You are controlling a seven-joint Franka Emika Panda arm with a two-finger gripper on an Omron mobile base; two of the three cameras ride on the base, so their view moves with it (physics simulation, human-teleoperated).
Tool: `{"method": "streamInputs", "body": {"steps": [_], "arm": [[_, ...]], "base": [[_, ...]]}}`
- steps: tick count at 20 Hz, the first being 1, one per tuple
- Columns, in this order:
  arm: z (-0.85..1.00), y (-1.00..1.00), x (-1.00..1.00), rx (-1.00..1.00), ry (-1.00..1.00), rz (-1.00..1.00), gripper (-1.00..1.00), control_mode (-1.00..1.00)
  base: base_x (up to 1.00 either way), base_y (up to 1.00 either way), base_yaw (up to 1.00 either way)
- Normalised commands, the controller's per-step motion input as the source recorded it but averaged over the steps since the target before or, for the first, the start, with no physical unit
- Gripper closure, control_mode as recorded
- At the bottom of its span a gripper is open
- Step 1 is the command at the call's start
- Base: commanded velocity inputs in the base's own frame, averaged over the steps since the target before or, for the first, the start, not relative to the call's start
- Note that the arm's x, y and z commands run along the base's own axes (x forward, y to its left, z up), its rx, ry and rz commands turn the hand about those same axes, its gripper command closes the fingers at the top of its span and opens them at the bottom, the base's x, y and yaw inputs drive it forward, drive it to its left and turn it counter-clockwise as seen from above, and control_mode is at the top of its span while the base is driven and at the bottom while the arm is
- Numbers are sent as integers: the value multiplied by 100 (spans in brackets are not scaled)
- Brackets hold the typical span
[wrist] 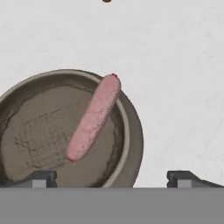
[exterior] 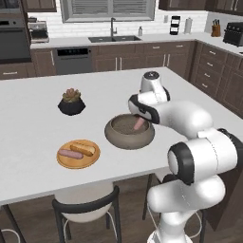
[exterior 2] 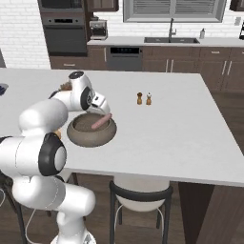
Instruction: Place one bun and one sausage from the bowl on each plate.
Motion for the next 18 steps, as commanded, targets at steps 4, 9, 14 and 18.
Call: {"method": "streamInputs", "body": {"steps": [4, 9, 14, 18], "arm": [[-32, 0, 33, 0, 1, 0, -100, -100], [-34, 0, 29, 2, 2, 0, -100, -100], [-34, 0, 25, 0, 0, 0, -100, -100], [-30, 0, 38, 0, 4, 0, -100, -100]], "base": [[0, 0, 0], [0, 0, 0], [0, 0, 0], [0, 0, 0]]}}
